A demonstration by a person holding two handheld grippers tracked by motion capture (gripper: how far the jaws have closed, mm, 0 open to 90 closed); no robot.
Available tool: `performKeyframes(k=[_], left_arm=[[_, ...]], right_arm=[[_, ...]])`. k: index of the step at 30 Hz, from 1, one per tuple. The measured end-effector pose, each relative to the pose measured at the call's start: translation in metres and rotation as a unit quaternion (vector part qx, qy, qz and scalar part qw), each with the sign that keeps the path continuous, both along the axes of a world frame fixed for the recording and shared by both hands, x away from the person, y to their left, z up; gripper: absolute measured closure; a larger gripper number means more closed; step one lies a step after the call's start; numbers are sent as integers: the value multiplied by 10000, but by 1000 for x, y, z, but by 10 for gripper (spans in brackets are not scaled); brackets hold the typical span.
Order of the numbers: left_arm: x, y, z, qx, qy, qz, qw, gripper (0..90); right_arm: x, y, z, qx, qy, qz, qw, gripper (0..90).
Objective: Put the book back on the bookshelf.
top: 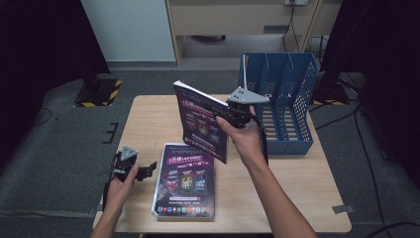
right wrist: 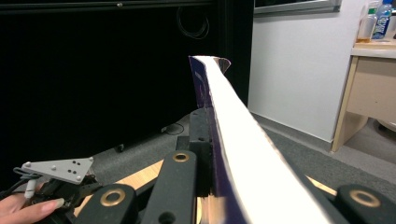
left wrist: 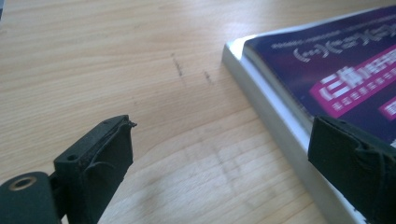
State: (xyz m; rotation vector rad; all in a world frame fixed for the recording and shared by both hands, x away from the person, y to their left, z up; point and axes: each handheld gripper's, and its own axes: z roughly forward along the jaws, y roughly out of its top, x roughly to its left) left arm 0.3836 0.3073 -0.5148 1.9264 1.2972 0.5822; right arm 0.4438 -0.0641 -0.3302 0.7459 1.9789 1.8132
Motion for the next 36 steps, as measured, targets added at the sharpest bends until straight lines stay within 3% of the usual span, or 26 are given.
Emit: performKeyframes(k=[13, 23, 29, 36], left_arm=[[1, 12, -5, 216, 158, 336, 9991, 61], [3, 10, -12, 345, 364, 354, 9981, 58], [4, 9, -15, 319, 485, 410, 9975, 25], [5, 6, -17, 401, 563, 322, 9971, 32]], right_arm=[[-9, -21, -4, 92, 2, -60, 9999, 826], [-21, -36, -6, 109, -33, -55, 9999, 825], [-27, -47, -6, 112, -34, -60, 9999, 826], [-37, -60, -8, 100, -58, -35, 9999, 826]])
